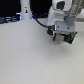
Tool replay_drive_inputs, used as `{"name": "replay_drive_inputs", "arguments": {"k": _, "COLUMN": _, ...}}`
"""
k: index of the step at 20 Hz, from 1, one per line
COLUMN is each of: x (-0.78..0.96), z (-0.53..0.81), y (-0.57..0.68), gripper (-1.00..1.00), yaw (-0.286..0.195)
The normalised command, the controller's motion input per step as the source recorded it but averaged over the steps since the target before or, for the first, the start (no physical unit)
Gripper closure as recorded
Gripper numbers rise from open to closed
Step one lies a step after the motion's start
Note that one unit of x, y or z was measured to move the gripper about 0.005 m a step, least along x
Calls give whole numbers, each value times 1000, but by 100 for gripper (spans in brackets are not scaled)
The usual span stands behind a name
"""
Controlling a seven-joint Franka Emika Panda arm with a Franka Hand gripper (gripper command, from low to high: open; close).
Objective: Open the kcup holder, insert the kcup into the holder, and close the kcup holder
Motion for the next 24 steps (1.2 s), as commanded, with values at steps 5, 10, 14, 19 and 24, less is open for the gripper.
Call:
{"name": "replay_drive_inputs", "arguments": {"k": 5, "x": -447, "z": 58, "y": 571, "gripper": -100, "yaw": 75}}
{"name": "replay_drive_inputs", "arguments": {"k": 10, "x": -487, "z": 59, "y": 664, "gripper": -100, "yaw": 42}}
{"name": "replay_drive_inputs", "arguments": {"k": 14, "x": -538, "z": 40, "y": 644, "gripper": -100, "yaw": 45}}
{"name": "replay_drive_inputs", "arguments": {"k": 19, "x": -527, "z": 12, "y": 604, "gripper": -100, "yaw": 62}}
{"name": "replay_drive_inputs", "arguments": {"k": 24, "x": -543, "z": 14, "y": 609, "gripper": -100, "yaw": 49}}
